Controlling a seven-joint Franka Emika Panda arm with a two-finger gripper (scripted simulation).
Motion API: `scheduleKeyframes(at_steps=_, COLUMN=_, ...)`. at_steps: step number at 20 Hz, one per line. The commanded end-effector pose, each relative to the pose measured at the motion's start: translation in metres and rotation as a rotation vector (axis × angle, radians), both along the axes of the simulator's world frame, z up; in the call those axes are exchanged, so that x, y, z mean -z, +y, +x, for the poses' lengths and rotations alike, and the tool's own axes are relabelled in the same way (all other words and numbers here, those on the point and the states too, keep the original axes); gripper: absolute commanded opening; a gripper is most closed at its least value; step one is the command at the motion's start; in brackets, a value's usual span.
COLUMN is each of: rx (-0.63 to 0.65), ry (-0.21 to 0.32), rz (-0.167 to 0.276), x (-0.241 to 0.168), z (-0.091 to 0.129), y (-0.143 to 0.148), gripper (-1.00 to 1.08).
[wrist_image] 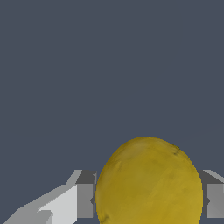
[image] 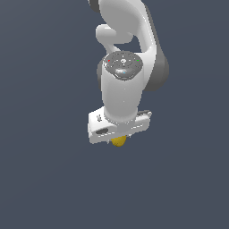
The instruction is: Pick up the object and move it to a goal position.
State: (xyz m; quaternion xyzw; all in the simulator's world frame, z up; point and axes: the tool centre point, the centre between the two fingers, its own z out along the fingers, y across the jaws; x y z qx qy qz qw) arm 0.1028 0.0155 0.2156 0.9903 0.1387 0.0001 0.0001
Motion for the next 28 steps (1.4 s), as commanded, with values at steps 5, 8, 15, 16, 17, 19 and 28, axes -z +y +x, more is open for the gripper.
scheduleKeyframes(at_steps=5, rx=0.001, ry=0.000, rz=0.000, x=-0.041, z=0.018, y=0.019, gripper=-1.00)
scheduleKeyframes(at_steps=8, rx=0.001, ry=0.000, rz=0.000, x=-0.056, z=0.025, y=0.025, gripper=-1.00)
scheduleKeyframes(at_steps=15, rx=0.001, ry=0.000, rz=0.000, x=-0.078, z=0.036, y=0.036, gripper=-1.00)
scheduleKeyframes(at_steps=16, rx=0.001, ry=0.000, rz=0.000, x=-0.080, z=0.037, y=0.037, gripper=-1.00)
scheduleKeyframes(at_steps=17, rx=0.001, ry=0.000, rz=0.000, x=-0.082, z=0.038, y=0.038, gripper=-1.00)
scheduleKeyframes(at_steps=19, rx=0.001, ry=0.000, rz=0.000, x=-0.085, z=0.040, y=0.039, gripper=-1.00)
scheduleKeyframes(at_steps=28, rx=0.000, ry=0.000, rz=0.000, x=-0.090, z=0.043, y=0.041, gripper=-1.00)
